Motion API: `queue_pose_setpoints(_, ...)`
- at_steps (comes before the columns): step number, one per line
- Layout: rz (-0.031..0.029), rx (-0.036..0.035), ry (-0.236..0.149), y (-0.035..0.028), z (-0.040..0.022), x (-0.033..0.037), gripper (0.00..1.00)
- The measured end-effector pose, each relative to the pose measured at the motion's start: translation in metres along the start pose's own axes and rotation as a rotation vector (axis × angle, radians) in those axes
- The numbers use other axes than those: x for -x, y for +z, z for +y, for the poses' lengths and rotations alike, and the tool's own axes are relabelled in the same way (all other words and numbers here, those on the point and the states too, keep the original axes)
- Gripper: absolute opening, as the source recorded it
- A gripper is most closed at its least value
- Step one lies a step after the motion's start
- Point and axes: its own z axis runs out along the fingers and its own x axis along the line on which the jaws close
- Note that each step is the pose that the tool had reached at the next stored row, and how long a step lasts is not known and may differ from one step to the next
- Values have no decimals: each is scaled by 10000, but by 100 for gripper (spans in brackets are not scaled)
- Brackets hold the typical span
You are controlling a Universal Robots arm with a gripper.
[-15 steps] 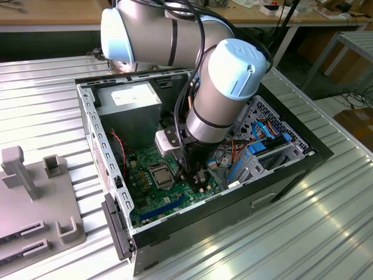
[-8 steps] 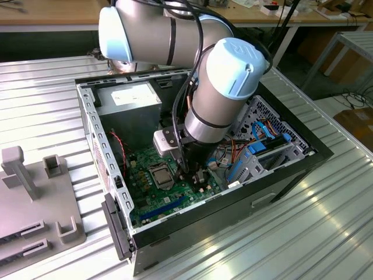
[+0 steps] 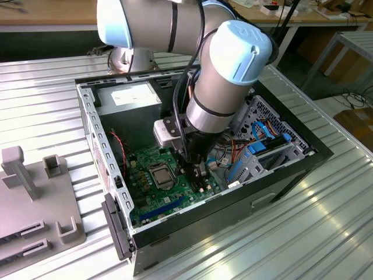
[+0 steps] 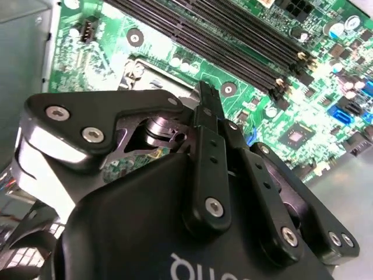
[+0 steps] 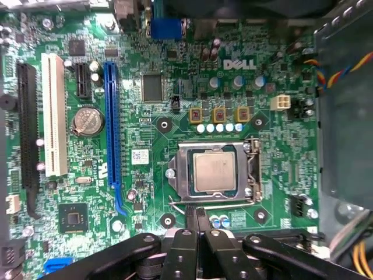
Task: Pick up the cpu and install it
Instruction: 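Install the first cpu locking lever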
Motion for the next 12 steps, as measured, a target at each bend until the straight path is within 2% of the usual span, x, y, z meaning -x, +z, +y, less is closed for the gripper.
queue_pose_setpoints(1,2,1,-2,-18,10,15,11)
queue_pose_setpoints(2,1,1,-3,-14,64,25,11)
queue_pose_setpoints(3,1,2,-2,-9,166,34,11)
queue_pose_setpoints(4,-3,0,-2,-2,242,46,11)
queue_pose_setpoints(5,-1,1,0,0,282,60,11)
queue_pose_setpoints(6,-1,2,-1,1,298,73,11)
queue_pose_setpoints(12,-1,1,-2,2,304,81,11)
